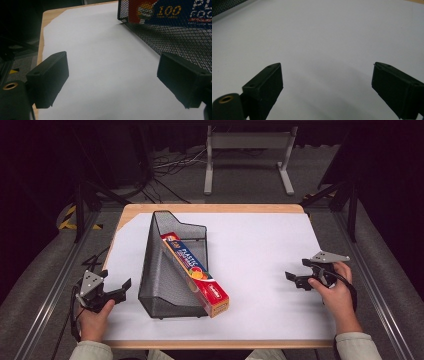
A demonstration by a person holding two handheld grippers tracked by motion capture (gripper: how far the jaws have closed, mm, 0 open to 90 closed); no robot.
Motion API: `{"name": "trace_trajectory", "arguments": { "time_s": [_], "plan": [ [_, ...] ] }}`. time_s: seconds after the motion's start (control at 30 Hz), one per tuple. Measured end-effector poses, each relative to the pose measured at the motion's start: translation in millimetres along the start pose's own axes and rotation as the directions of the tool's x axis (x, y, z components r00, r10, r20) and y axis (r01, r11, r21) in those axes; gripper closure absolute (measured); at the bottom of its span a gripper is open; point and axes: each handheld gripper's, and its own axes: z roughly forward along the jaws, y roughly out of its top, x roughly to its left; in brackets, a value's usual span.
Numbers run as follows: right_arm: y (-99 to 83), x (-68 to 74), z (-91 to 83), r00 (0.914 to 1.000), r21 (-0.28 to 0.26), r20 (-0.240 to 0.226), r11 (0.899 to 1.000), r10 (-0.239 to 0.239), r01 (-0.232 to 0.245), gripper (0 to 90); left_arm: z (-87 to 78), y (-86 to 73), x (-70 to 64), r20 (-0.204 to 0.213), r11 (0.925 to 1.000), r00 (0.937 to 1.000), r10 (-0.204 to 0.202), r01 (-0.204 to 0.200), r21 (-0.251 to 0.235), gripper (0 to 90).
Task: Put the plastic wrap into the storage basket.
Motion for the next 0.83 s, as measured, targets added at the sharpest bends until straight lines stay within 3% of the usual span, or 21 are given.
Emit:
{"name": "trace_trajectory", "arguments": {
  "time_s": [0.2,0.33,0.53,0.83],
  "plan": [
    [-9.7,2.2,3.8,1.0000,0.001,0.003,1.000,0.003,-0.003,10.2,0.8,-0.3,-1.2,0.006,1.0000,1.0000,0.001,-0.001,0.008,11.2],
    [-14.8,4.9,7.6,0.9997,0.037,0.011,0.999,-0.024,0.023,10.2,2.1,-0.2,-1.7,0.012,1.0000,0.9999,0.007,-0.007,0.006,11.2],
    [-18.1,5.0,8.4,0.9999,0.043,0.010,0.999,-0.011,0.011,9.9,3.3,0.0,-2.5,0.015,0.9999,0.9998,0.010,-0.010,0.013,11.2],
    [-19.5,3.5,4.7,0.9999,0.004,0.010,1.000,0.009,-0.009,10.1,6.9,-1.2,-4.0,0.009,0.9995,0.9999,0.013,-0.013,0.028,11.7]
  ]
}}
